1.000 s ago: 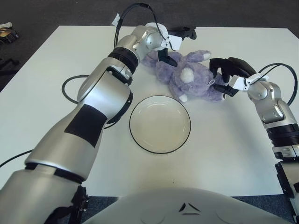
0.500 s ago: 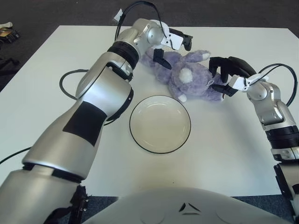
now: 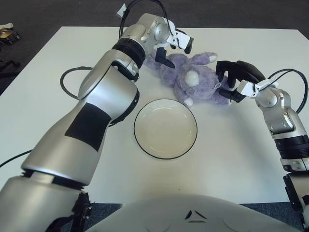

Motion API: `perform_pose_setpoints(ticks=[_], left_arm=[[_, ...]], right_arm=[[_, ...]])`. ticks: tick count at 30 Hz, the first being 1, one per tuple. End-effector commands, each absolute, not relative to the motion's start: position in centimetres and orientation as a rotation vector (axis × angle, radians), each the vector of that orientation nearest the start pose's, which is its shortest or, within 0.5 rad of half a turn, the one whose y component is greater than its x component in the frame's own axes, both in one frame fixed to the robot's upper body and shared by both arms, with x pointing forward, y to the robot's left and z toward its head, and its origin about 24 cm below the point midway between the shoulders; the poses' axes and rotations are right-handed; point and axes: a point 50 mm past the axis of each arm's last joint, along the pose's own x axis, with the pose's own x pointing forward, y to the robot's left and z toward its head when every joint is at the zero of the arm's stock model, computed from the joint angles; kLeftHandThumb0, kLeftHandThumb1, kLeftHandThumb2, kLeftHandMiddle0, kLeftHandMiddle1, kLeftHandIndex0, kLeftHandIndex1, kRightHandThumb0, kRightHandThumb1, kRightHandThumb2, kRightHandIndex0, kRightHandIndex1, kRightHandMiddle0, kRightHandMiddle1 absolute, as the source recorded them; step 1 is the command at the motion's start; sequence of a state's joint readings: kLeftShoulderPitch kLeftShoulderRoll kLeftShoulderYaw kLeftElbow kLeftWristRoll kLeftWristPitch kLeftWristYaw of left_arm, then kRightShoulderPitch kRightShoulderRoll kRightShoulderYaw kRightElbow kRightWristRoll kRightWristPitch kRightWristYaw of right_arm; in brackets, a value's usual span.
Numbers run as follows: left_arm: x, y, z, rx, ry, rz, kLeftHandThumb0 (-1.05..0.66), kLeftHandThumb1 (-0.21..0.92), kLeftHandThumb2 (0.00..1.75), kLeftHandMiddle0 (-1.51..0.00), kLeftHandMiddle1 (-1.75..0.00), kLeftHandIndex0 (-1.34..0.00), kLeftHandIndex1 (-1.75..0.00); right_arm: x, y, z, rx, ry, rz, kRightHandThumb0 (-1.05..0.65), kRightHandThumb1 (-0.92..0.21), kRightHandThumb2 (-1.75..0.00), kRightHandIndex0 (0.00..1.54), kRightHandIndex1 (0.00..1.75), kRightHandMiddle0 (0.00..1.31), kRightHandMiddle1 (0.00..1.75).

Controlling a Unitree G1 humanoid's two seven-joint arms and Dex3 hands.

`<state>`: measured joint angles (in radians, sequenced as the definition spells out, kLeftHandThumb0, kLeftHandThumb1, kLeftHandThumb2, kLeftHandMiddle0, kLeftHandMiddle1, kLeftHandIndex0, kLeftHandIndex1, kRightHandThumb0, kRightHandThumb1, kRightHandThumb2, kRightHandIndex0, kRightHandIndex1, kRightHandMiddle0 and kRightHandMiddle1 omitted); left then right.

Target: Put the doll into the plate.

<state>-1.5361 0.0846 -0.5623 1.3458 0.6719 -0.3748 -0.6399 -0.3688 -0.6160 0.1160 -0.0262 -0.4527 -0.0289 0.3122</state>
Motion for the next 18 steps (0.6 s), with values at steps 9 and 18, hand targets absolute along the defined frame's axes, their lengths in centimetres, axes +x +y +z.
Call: perform_pose_setpoints(ticks=[9, 18], left_arm=[[39.5, -0.6, 22.9, 1.674, -0.152, -0.990, 0.22, 0.10, 1.40, 0.00, -0.72, 0.00, -1.00], [39.6, -0.5, 21.9, 1.736, -0.179, -0.971, 0.23, 0.08, 1.40, 0.00, -0.56, 0.00, -0.95]], right_arm=[[29.6, -18.8, 16.3, -1.139, -0.261, 0.330, 0.00, -0.10, -1.50, 0.86, 1.55, 0.52, 1.75], [28.4, -18.1, 16.7, -1.146, -0.277, 0.341, 0.00, -0.12, -1.49, 0.85, 1.57, 0.51, 1.75]])
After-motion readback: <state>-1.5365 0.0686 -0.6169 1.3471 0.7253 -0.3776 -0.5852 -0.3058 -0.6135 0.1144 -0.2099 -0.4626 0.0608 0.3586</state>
